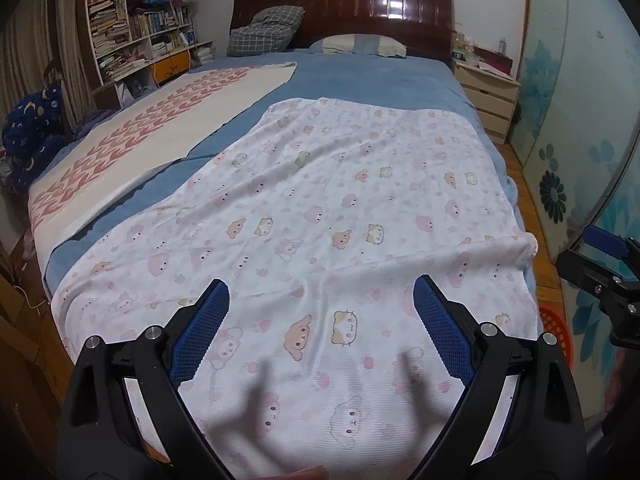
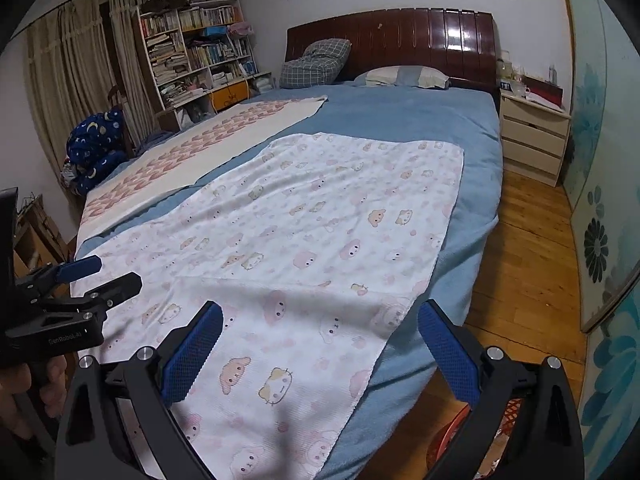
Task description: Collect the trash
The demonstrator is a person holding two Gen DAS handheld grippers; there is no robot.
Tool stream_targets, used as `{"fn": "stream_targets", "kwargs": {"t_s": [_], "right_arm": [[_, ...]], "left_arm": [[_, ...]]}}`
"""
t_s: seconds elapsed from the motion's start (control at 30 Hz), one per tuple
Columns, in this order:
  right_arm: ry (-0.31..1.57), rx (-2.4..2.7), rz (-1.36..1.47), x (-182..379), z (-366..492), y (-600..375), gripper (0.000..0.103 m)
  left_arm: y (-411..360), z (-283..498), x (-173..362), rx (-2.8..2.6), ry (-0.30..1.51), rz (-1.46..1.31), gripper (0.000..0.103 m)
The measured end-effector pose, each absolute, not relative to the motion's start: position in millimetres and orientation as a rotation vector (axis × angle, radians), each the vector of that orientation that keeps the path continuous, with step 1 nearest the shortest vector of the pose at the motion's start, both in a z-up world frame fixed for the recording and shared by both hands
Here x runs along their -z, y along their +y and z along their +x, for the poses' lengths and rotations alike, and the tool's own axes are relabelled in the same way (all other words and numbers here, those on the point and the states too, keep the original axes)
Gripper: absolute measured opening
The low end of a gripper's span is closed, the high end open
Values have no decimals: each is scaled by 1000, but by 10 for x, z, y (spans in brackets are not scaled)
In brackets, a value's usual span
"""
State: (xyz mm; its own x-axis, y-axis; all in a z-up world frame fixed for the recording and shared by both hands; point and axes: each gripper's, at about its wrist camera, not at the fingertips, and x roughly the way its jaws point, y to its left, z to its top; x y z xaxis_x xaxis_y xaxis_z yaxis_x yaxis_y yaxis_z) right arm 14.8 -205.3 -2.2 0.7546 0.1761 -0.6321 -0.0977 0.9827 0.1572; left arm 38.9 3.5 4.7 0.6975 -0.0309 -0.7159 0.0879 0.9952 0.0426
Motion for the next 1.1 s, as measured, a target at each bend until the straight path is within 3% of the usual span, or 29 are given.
{"fn": "stream_targets", "kwargs": {"t_s": [1.1], "right_arm": [[732,-147,142,99,211,-2029,96]], "left_arm": [[152,432,-34,70,817,31,92]]}}
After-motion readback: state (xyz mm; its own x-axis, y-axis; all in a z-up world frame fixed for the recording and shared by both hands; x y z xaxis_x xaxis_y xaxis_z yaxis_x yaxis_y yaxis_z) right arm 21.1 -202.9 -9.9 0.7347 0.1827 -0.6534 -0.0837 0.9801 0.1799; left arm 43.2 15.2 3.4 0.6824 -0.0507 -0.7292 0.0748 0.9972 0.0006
